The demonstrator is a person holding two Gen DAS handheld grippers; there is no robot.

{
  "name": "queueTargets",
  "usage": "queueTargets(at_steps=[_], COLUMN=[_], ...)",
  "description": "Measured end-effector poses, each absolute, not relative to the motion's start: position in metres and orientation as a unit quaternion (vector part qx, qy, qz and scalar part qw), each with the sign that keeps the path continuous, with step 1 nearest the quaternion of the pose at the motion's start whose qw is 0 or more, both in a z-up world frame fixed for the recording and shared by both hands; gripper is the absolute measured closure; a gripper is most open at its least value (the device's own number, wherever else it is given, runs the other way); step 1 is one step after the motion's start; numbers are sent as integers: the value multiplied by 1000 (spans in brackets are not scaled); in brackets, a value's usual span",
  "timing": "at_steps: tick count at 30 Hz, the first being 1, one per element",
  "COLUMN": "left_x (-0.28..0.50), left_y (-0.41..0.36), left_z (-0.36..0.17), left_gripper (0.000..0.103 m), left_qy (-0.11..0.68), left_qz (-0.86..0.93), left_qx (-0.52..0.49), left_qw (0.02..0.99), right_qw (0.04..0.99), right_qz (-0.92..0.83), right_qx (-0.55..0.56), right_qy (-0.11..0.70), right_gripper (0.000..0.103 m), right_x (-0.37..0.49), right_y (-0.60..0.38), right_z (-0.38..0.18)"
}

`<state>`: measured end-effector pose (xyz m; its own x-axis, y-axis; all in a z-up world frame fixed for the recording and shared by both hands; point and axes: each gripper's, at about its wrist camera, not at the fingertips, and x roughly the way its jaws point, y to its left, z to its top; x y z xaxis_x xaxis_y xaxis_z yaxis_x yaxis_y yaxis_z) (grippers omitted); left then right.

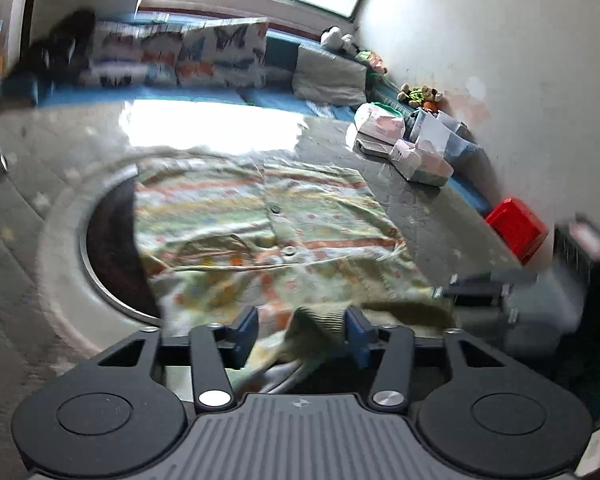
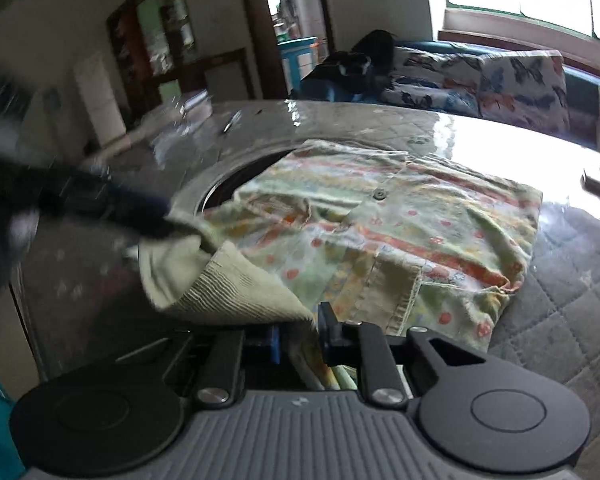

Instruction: Fold clothes

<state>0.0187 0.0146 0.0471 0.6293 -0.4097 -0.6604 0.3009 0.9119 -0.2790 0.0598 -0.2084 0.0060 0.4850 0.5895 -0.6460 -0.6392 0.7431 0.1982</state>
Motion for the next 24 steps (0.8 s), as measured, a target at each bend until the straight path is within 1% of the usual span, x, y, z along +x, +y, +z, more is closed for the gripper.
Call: queueTargets(at_steps=[1, 4, 9, 13, 15, 16, 17, 18, 20, 22, 24], left_x=[11, -6, -15, -18, -18, -18, -18, -18, -18, -21, -26], left_y=[16, 14, 6, -3, -6, -6, -6, -5, -4, -2, -2], left_z=[46, 40, 23, 11, 5, 2, 0, -2, -4, 0, 7], left_gripper=[43, 38, 38, 39, 47, 55, 68, 74, 91, 95, 97], left_qy=[375, 352, 338, 309, 293, 290, 289, 288, 287, 279, 270], left_qz=[-196, -184, -167, -162, -161, -162, -164, -166, -169, -170, -172], left_qx=[-55, 4, 80, 149, 184, 196, 202, 208, 210, 205, 199], left_qw=[905, 918, 923, 925, 924, 923, 921, 920, 919, 922, 926], right_qw=[862, 864, 868, 871, 873, 873, 873, 874, 874, 876, 879], right_qz=[355, 351, 343, 336, 334, 333, 332, 331, 329, 329, 330], right_qx=[-31, -22, -8, 4, 9, 11, 12, 14, 17, 21, 26], right_qy=[361, 360, 358, 357, 357, 357, 356, 356, 356, 352, 342], right_gripper=[87, 88, 88, 89, 90, 90, 91, 92, 92, 94, 94], right_x=[61, 64, 70, 75, 76, 76, 76, 75, 75, 70, 61], right_y=[-209, -209, -210, -211, -211, -212, -212, -212, -212, -214, -218], right_z=[7, 11, 16, 21, 22, 22, 21, 20, 18, 19, 23])
